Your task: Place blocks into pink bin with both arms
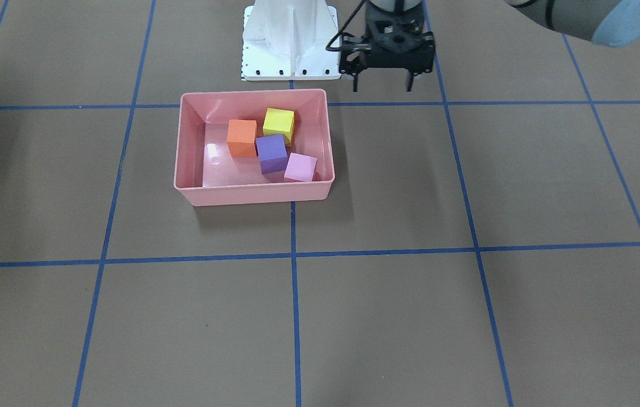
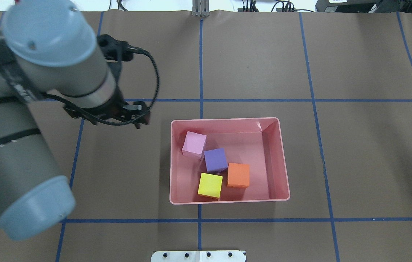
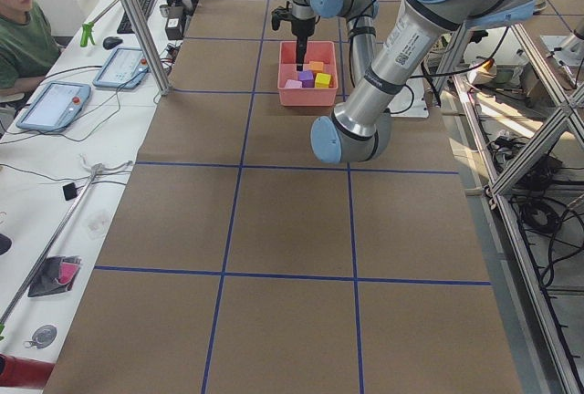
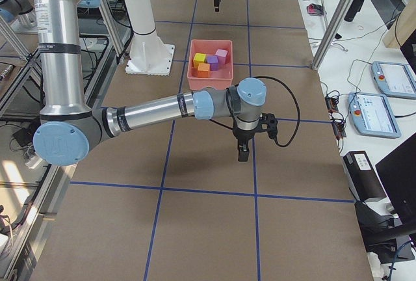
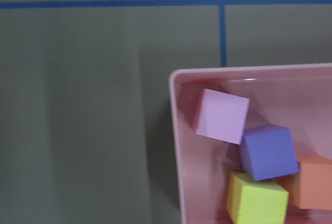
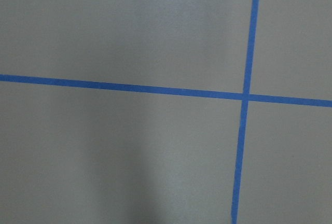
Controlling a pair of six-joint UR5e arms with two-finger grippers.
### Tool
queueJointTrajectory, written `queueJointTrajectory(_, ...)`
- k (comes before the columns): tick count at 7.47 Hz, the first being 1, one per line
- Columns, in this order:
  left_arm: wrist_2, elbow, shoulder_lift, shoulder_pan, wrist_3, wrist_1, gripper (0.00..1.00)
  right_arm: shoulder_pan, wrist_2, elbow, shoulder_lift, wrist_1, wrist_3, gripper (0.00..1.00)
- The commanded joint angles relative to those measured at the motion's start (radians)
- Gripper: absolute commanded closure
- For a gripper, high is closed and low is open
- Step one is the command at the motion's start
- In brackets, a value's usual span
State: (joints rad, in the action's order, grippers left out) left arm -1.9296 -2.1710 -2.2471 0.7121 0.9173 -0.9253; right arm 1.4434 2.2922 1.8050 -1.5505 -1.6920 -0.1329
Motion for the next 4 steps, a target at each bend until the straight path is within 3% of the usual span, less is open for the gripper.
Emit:
queueJointTrajectory(1,-0.028,-0.011,0.224,0.302,-0.415,-0.009,0.00,0.011,0.000,0.010,-0.035,0.003,-0.001,0.01)
queueJointTrajectory(4,-0.190,0.234,0.401,0.690,-1.117,-0.229,0.00,0.020,0.001,0.004,-0.058,0.003,-0.001,0.01)
